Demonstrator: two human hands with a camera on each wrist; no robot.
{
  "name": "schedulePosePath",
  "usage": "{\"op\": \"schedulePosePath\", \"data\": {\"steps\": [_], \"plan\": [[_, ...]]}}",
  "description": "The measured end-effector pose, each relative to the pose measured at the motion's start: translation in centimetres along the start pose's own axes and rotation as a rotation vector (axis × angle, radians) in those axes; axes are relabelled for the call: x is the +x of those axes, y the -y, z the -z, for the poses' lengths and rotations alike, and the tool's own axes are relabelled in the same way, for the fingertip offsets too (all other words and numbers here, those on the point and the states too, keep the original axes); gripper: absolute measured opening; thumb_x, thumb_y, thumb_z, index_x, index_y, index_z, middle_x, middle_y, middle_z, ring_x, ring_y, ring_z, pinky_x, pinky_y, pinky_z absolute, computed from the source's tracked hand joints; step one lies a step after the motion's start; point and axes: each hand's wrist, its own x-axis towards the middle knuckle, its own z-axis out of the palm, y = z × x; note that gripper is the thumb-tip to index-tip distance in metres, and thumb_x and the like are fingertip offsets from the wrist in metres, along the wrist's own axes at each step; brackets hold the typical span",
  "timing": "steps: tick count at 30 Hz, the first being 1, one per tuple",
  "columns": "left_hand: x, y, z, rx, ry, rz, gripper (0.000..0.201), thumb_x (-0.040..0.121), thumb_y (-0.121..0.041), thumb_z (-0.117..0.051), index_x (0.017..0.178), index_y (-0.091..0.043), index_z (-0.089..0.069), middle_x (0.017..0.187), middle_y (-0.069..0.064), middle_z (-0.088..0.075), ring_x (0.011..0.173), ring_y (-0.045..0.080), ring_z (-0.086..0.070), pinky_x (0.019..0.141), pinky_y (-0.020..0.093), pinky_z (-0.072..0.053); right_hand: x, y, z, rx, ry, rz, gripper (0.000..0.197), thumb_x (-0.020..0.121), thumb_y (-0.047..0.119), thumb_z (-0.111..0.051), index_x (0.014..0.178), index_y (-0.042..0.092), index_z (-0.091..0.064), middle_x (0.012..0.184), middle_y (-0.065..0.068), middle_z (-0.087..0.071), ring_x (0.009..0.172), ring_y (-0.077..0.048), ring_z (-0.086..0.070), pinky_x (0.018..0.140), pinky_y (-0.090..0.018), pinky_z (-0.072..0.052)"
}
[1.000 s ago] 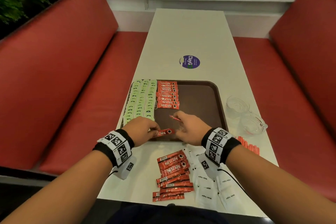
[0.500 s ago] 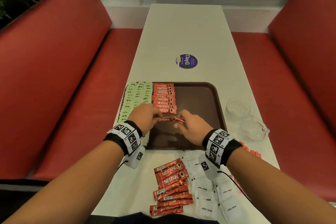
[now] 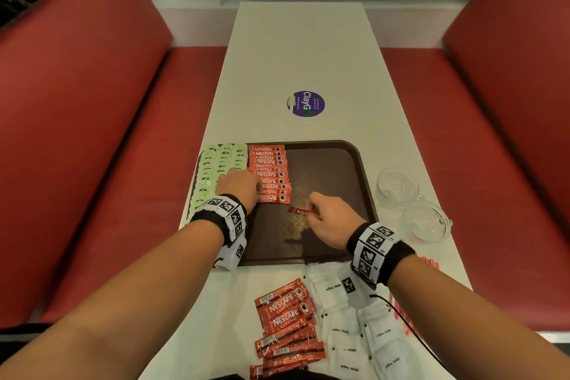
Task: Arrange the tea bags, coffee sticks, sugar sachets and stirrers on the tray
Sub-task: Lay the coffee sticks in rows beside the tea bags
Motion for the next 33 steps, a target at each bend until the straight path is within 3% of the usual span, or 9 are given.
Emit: {"op": "schedulePosePath", "data": {"steps": [5, 8, 16, 20, 23, 25, 28, 30, 33], "plan": [[0.2, -0.6, 0.1, -0.101, -0.014, -0.053, 0.024, 0.085, -0.045, -0.072, 0.106, -0.035, -0.070, 0.107, -0.004, -0.068, 0.101, 0.020, -0.061, 0.091, 0.040, -0.052, 0.5, -0.5, 0.1, -0.016, -0.014, 0.021, 0.005, 0.101, 0.023, -0.051, 0.098, 0.023, -0.056, 0.084, 0.003, -0.063, 0.074, -0.015, -0.060, 0.063, -0.026, -0.043], [0.0, -1.5, 0.0, -0.114, -0.001, -0.107, 0.027, 0.083, -0.048, -0.073, 0.108, -0.037, -0.070, 0.106, -0.005, -0.068, 0.101, 0.018, -0.061, 0.091, 0.038, -0.052, 0.8, -0.6, 0.0, 0.024, -0.015, 0.024, 0.011, 0.102, 0.028, -0.053, 0.104, 0.024, -0.063, 0.085, 0.006, -0.069, 0.076, -0.013, -0.063, 0.072, -0.032, -0.054], [-0.7, -1.7, 1.1, -0.161, -0.095, -0.155, 0.031, 0.088, -0.057, -0.061, 0.107, -0.035, -0.071, 0.100, -0.008, -0.070, 0.097, 0.016, -0.060, 0.087, 0.037, -0.050, 0.4, -0.7, -0.2, 0.077, 0.019, 0.030, 0.010, 0.102, 0.029, -0.055, 0.104, 0.026, -0.065, 0.083, 0.007, -0.072, 0.078, -0.008, -0.066, 0.077, -0.030, -0.054], [-3.3, -2.6, 3.0, -0.535, -0.087, -0.364, 0.027, 0.090, -0.055, -0.061, 0.094, -0.032, -0.074, 0.087, -0.016, -0.069, 0.083, 0.002, -0.059, 0.077, 0.025, -0.047, 0.5, -0.8, 0.1, 0.073, -0.009, 0.056, 0.010, 0.100, 0.030, -0.057, 0.099, 0.024, -0.065, 0.079, 0.009, -0.069, 0.076, -0.006, -0.064, 0.074, -0.028, -0.051], [-4.7, -2.9, 3.2, -0.457, -0.041, -0.509, 0.018, 0.089, -0.046, -0.067, 0.096, -0.031, -0.074, 0.082, -0.016, -0.065, 0.079, 0.002, -0.056, 0.075, 0.024, -0.046, 0.6, -0.4, 0.1, 0.067, -0.045, 0.082, 0.008, 0.099, 0.033, -0.059, 0.095, 0.027, -0.063, 0.076, 0.012, -0.065, 0.072, -0.003, -0.060, 0.069, -0.024, -0.044], [-4.8, -2.3, 2.8, -0.403, -0.081, -0.452, 0.015, 0.091, -0.040, -0.067, 0.098, -0.030, -0.075, 0.084, -0.014, -0.066, 0.079, 0.005, -0.054, 0.077, 0.027, -0.046, 0.6, -0.3, 0.0, 0.055, -0.047, 0.061, 0.017, 0.097, 0.037, -0.061, 0.111, 0.027, -0.062, 0.089, 0.012, -0.068, 0.081, -0.007, -0.063, 0.075, -0.025, -0.048], [-4.6, -0.7, 1.8, -0.400, -0.116, -0.263, 0.012, 0.091, -0.038, -0.067, 0.094, -0.030, -0.074, 0.085, -0.012, -0.068, 0.082, 0.009, -0.058, 0.082, 0.031, -0.049, 0.4, -0.4, -0.3, -0.031, -0.079, 0.036, 0.051, 0.092, 0.041, -0.066, 0.138, 0.027, -0.048, 0.112, 0.011, -0.064, 0.102, -0.011, -0.059, 0.091, -0.029, -0.049], [-4.3, 0.3, 1.1, -0.377, -0.075, -0.152, 0.012, 0.091, -0.040, -0.067, 0.092, -0.029, -0.074, 0.086, -0.010, -0.070, 0.083, 0.012, -0.062, 0.086, 0.034, -0.052, 0.2, -0.4, -0.3, -0.071, -0.088, 0.040, 0.058, 0.089, 0.043, -0.069, 0.141, 0.028, -0.046, 0.115, 0.012, -0.062, 0.109, -0.010, -0.054, 0.096, -0.030, -0.048], [-3.6, 0.4, 0.1, -0.291, 0.008, -0.069, 0.015, 0.088, -0.046, -0.068, 0.091, -0.032, -0.072, 0.088, -0.011, -0.069, 0.087, 0.013, -0.063, 0.092, 0.037, -0.051, -0.2, 0.0, -0.4, -0.152, 0.015, 0.069, 0.050, 0.087, 0.046, -0.071, 0.132, 0.028, -0.056, 0.113, 0.012, -0.062, 0.107, -0.010, -0.055, 0.093, -0.028, -0.047]]}}
